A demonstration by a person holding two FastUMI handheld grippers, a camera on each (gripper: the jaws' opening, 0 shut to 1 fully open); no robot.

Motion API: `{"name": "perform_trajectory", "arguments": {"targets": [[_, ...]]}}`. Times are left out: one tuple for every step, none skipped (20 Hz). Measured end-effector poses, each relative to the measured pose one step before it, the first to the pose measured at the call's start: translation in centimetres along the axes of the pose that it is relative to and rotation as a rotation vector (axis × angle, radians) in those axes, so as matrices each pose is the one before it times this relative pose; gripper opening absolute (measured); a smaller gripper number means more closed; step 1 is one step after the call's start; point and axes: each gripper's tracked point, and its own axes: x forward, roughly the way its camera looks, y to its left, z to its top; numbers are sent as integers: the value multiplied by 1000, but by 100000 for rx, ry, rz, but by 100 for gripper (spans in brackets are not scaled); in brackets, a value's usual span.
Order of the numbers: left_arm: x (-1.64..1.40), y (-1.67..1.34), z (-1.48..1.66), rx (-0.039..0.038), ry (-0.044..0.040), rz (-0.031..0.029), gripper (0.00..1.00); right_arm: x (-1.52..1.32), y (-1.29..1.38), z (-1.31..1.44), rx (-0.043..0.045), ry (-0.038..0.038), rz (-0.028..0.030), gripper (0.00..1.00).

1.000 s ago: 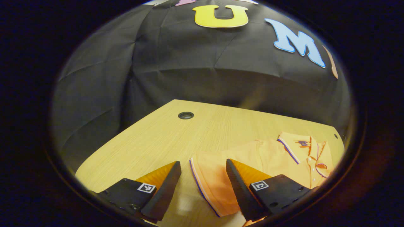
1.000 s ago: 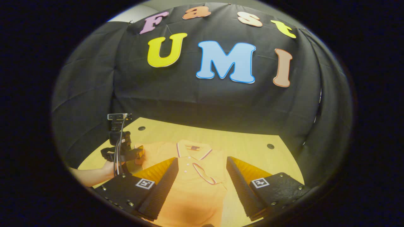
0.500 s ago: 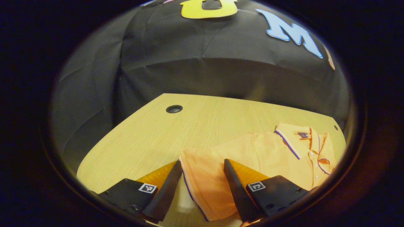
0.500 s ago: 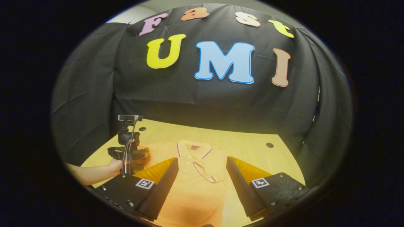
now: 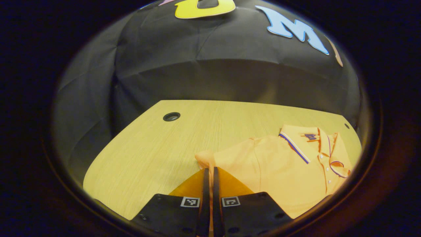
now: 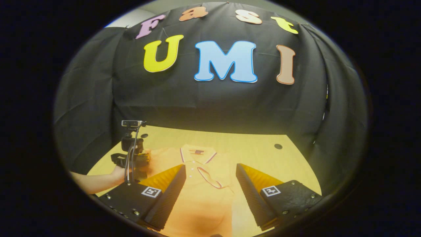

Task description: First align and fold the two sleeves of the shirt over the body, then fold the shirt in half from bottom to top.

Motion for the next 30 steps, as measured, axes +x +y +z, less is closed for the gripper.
{"name": "perform_trajectory", "arguments": {"targets": [[-255,-372,704,239,-1369,-31,10,-48,-32,7,-204,29,-230,96],[-306,-501,645,374,-1581,-592,10,-56,113,-31,-94,155,-58,96],[-352,-572,743,292,-1527,-938,10,-26,-6,93,-153,-31,-359,95],[-455,-853,565,297,-953,-1934,10,7,-24,100,-263,-522,-697,96],[-253,-821,515,606,-892,-1589,10,8,-30,176,-446,-702,-628,96],[-171,-755,327,712,-667,-1396,10,31,93,-129,-539,-118,-367,96],[-6,-749,399,539,-590,-1321,11,39,69,-51,9,145,148,96],[-130,-754,252,384,-221,-1376,10,86,164,-33,386,86,572,95],[-108,-760,89,305,256,-1349,10,14,109,23,293,2,239,95],[-86,-873,-7,208,277,-1510,10,88,-41,5,196,71,-4,95],[48,-846,18,555,327,-1395,10,93,-21,-75,320,54,-278,95],[-1,-851,-188,1014,453,-1213,11,65,-49,-166,590,79,-243,95],[80,-833,-104,1285,458,-1366,10,85,6,-132,678,287,-255,95],[8,-756,-154,1528,380,-1422,11,190,-1,-275,675,307,-437,95],[122,-681,-114,1918,487,-1359,10,169,-72,-224,716,456,-596,95],[224,-468,-200,1862,635,-813,10,251,-1,-285,783,310,-542,95],[230,-491,-216,1047,866,-1130,10,186,-36,-175,703,459,-560,95],[168,-378,-200,438,802,-1010,10,245,-42,-174,679,151,-441,95],[140,-294,-206,97,745,-673,11,167,-49,16,485,-23,-280,95],[59,-145,-200,86,716,-417,10,114,-97,-38,53,-110,-246,95],[82,-39,-117,99,640,-64,11,133,-134,11,-315,-179,-327,96],[7,-41,-73,135,354,124,10,180,-70,-145,-426,219,106,96],[29,-45,41,-52,-32,29,10,26,-29,-82,-408,250,269,96],[-116,-18,-50,-3,282,-186,10,38,-50,-161,-108,160,291,94],[-40,42,-161,257,564,-55,12,53,-37,-169,308,532,389,94],[-56,10,-197,290,564,41,11,17,-73,-240,564,445,194,95],[-154,35,86,-67,304,-215,12,-44,-92,-101,481,134,227,95],[-302,-211,-147,-674,230,-1187,16,3,-95,-198,23,112,20,94],[-321,-373,124,-1107,118,-1748,18,-78,-185,-59,-401,-58,-287,94],[-423,-278,-369,-777,448,-1614,19,-32,-189,-245,-542,-11,-156,94]]}}
